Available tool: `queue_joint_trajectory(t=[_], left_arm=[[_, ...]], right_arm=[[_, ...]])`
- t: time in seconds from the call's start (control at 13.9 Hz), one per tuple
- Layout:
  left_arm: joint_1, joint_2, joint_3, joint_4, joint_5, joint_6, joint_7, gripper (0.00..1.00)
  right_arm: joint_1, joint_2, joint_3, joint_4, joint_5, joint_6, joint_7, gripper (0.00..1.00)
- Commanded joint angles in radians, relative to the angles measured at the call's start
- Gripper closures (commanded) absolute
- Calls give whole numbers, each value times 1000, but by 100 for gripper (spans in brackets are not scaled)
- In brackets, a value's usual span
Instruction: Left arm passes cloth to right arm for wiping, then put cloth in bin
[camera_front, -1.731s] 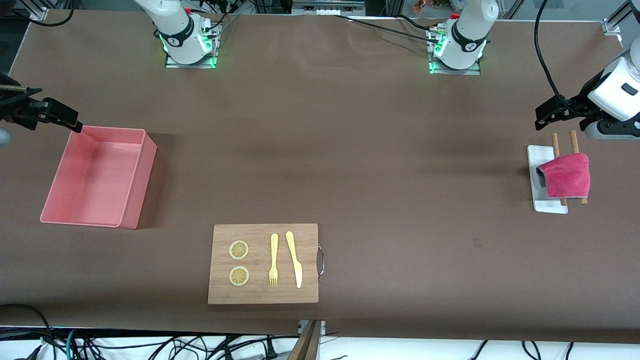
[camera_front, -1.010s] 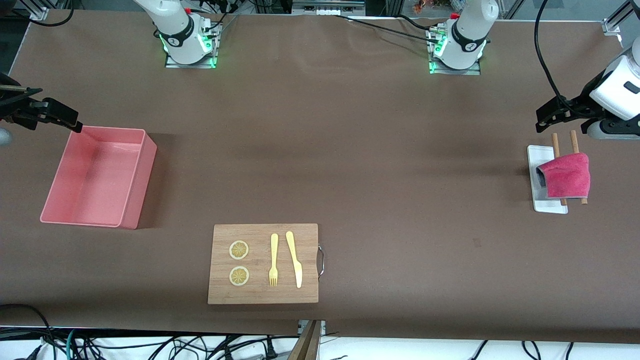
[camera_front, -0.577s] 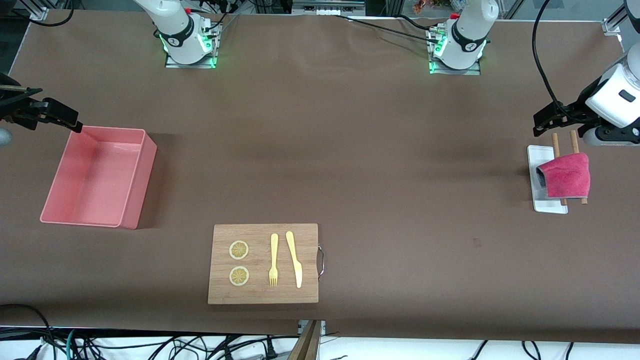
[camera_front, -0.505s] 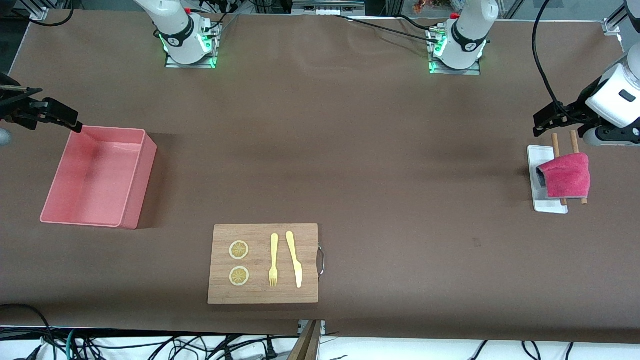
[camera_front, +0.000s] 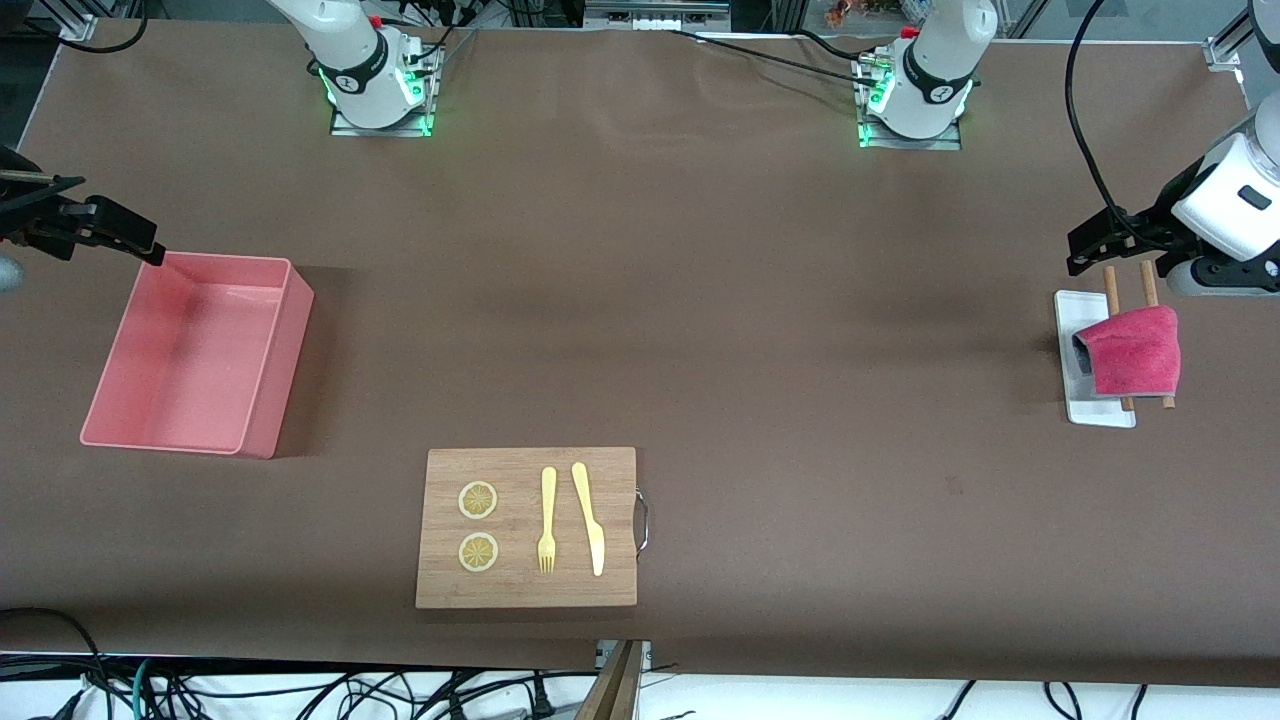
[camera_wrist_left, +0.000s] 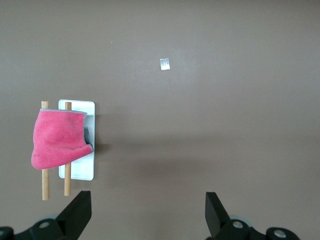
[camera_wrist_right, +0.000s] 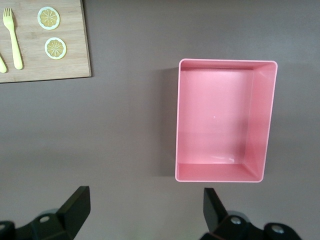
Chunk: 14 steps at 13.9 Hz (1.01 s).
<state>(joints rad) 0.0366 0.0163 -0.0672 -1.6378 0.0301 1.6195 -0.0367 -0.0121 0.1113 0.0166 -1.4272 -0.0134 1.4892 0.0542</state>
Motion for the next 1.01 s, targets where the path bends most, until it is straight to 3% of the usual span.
queue_joint_trajectory(t=[0.0, 0.65, 0.94], left_arm=[[3, 14, -2, 32, -9, -10, -9, 0], [3, 4, -3, 33, -9, -15, -2, 0], [39, 13, 23, 79, -4, -50, -8, 0]], right_arm=[[-6, 2, 3, 10, 7, 2, -4, 0], [-6, 4, 3, 10, 7, 2, -4, 0], [-8, 4, 2, 10, 7, 0, -4, 0]])
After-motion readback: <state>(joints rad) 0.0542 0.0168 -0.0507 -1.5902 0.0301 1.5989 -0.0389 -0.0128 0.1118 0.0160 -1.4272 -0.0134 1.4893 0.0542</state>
